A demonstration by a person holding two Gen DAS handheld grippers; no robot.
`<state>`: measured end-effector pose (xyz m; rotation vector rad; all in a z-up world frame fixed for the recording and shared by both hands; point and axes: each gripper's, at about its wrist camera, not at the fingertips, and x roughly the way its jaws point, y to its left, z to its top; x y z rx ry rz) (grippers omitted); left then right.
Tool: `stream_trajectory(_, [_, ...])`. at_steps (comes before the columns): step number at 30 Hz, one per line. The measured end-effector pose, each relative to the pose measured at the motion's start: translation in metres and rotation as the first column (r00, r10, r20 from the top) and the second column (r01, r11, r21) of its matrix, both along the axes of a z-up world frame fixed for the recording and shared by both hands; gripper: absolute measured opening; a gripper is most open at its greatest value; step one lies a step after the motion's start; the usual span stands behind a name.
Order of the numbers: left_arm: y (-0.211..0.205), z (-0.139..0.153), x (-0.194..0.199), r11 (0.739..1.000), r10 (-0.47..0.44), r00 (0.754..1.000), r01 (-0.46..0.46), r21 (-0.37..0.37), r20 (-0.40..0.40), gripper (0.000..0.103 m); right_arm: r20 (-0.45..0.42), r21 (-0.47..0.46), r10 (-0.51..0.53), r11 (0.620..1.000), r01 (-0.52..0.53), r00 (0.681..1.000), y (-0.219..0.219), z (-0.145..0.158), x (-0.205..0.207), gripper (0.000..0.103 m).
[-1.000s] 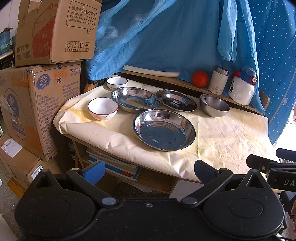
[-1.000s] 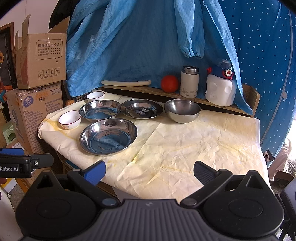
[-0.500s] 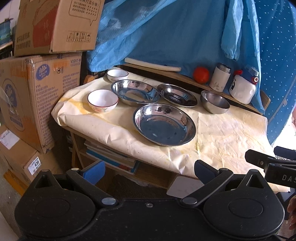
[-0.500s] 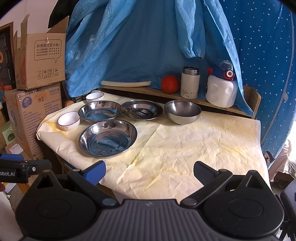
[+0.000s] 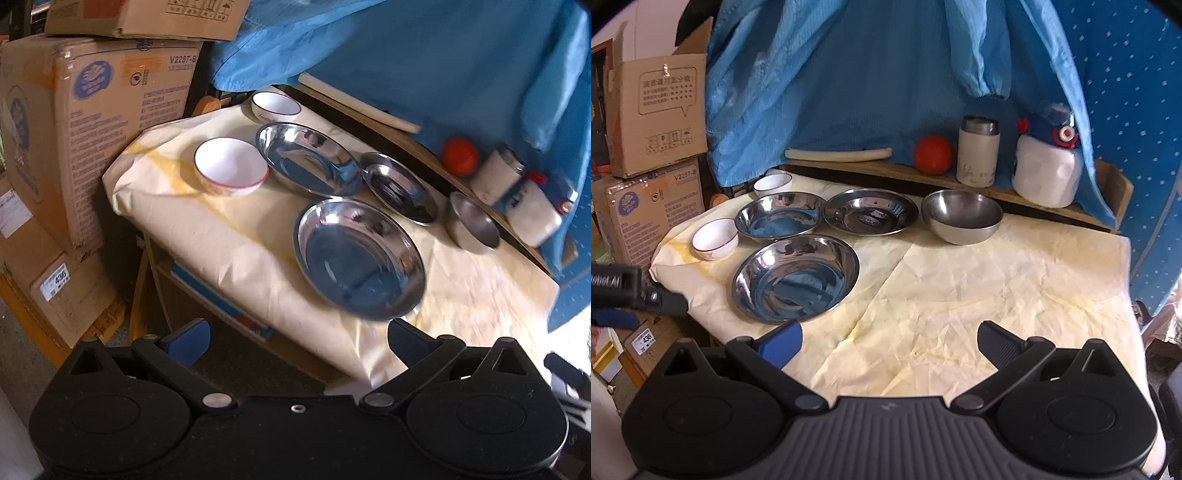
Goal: Organize plates and bowls
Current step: 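Move the right gripper to the large steel plate's rim and close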
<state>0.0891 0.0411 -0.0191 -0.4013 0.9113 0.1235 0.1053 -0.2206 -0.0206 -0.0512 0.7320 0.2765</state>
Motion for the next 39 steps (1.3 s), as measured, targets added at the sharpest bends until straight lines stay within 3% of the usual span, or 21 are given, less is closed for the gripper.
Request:
stream_trajectory(8, [-0.007, -0.004, 0.077, 0.996, -0.045, 0.999, 0.046, 0.077, -0.009, 0.102, -0.105, 0.042, 0.074, 0.997, -0.07, 0.992, 0.011, -0.018, 0.078, 0.103])
stream_trajectory(16, [-0.019, -0.018, 0.128, 0.968, -0.166, 0.985, 0.17, 0.186, -0.039, 0.101, -0.221, 0.124, 0.198, 0.977, -0.174, 0.955, 0.018, -0.036, 0.135, 0.09])
stream_trajectory(22, [-0.012, -0.036, 0.144, 0.968, -0.172, 0.979, 0.188, 0.165, -0.106, 0.096, -0.284, 0.17, 0.295, 0.952, -0.255, 0.913, 0.026, -0.047, 0.156, 0.072])
stream_trajectory(29, [-0.007, -0.051, 0.154, 0.974, -0.165, 0.97, 0.189, 0.124, -0.179, 0.091, -0.332, 0.191, 0.337, 0.939, -0.287, 0.881, 0.038, -0.057, 0.168, 0.041])
stream_trajectory(33, [-0.004, -0.059, 0.155, 0.977, -0.181, 0.961, 0.2, 0.075, -0.207, 0.081, -0.353, 0.192, 0.332, 0.941, -0.279, 0.875, 0.041, -0.061, 0.172, 0.021])
stream_trajectory(39, [-0.002, -0.06, 0.158, 0.973, -0.215, 0.957, 0.228, 0.048, -0.194, 0.073, -0.36, 0.182, 0.299, 0.951, -0.248, 0.883, 0.044, -0.062, 0.17, 0.015])
